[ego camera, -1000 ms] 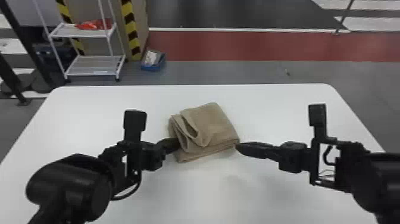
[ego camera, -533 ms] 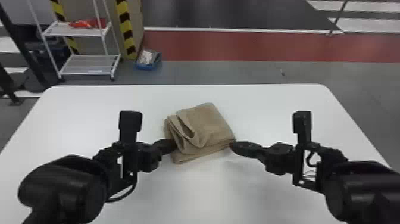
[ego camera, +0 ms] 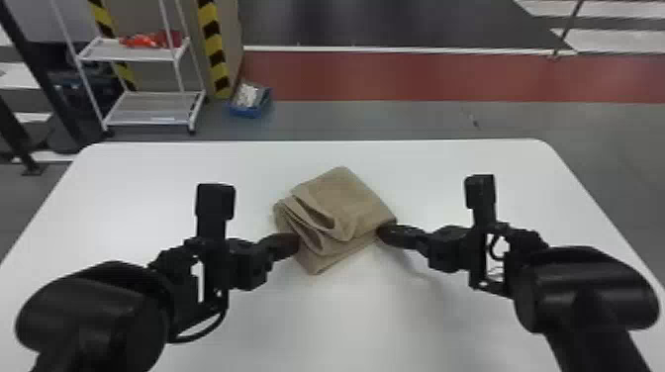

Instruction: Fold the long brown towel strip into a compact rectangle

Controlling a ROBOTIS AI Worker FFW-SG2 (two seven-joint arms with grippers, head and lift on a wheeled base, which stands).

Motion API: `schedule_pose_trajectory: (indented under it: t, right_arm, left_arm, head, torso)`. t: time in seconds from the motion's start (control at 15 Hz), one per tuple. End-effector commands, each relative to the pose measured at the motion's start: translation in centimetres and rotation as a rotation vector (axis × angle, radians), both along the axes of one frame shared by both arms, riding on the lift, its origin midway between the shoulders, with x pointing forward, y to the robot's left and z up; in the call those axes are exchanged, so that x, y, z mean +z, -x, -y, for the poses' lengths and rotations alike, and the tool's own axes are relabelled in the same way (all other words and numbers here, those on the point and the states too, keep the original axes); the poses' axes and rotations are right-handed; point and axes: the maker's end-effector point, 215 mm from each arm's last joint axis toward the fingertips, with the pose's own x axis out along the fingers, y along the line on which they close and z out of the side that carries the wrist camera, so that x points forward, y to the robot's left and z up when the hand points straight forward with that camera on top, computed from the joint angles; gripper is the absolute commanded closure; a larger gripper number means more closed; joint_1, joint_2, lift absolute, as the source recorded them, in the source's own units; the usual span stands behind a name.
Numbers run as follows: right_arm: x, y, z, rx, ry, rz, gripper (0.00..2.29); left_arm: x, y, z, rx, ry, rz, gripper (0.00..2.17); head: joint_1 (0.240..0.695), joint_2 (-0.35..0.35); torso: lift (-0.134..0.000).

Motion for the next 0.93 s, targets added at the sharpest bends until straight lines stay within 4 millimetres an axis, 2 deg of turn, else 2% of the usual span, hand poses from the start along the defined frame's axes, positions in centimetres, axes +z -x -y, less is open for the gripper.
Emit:
schedule_pose_trajectory:
  t: [0.0, 0.13, 0.2, 0.27, 0.4, 0.47, 0.6, 0.73, 0.87]
  right_arm:
    - [0.2, -2.2, 0.1, -0.004, 0.013, 0.013, 2.04]
    - [0.8, -4.5, 0.5, -0.016, 0.021, 0.032, 2.04]
    - [1.3, -5.8, 0.7, -0.017, 0.024, 0.042, 2.04]
    - [2.0, -7.0, 0.7, -0.021, 0.025, 0.055, 2.04]
    - [3.0, -8.8, 0.6, -0.037, 0.024, 0.081, 2.04]
    - [3.1, -8.8, 0.7, -0.043, 0.012, 0.082, 2.04]
    - [1.9, -7.0, 1.8, -0.070, -0.036, 0.057, 2.04]
    - [2.2, -5.3, 5.3, -0.121, -0.081, 0.059, 2.04]
    - [3.2, -3.6, 10.4, -0.180, -0.149, 0.065, 2.04]
  left_arm:
    - [0.5, 1.7, -1.2, -0.001, 0.000, -0.035, 2.06]
    - [1.5, 2.4, -2.5, 0.011, 0.002, -0.022, 2.06]
    - [1.3, 3.0, -3.8, 0.023, -0.002, -0.037, 2.06]
    - [1.9, 3.0, -4.0, 0.024, 0.008, -0.030, 2.06]
    - [2.0, 2.4, -6.2, 0.062, 0.004, -0.018, 2.06]
    - [2.0, 1.8, -6.6, 0.074, 0.006, -0.005, 2.06]
    - [2.6, -0.3, -6.7, 0.095, 0.031, 0.072, 2.06]
    - [3.5, -2.6, -6.7, 0.112, 0.057, 0.171, 2.06]
    - [2.5, -3.8, -6.7, 0.110, 0.061, 0.187, 2.06]
  head:
    - [0.695, -0.029]
    - [0.695, -0.023]
    - [0.695, -0.018]
    - [0.695, -0.013]
    - [0.695, -0.002]
    - [0.695, 0.004]
    - [0.695, 0.025]
    - [0.695, 0.025]
    - [0.695, 0.007]
  torso:
    - [-0.128]
    - [-0.128]
    - [-0.128]
    - [-0.128]
    - [-0.128]
    - [-0.128]
    - [-0.128]
    - [-0.128]
    - [-0.128]
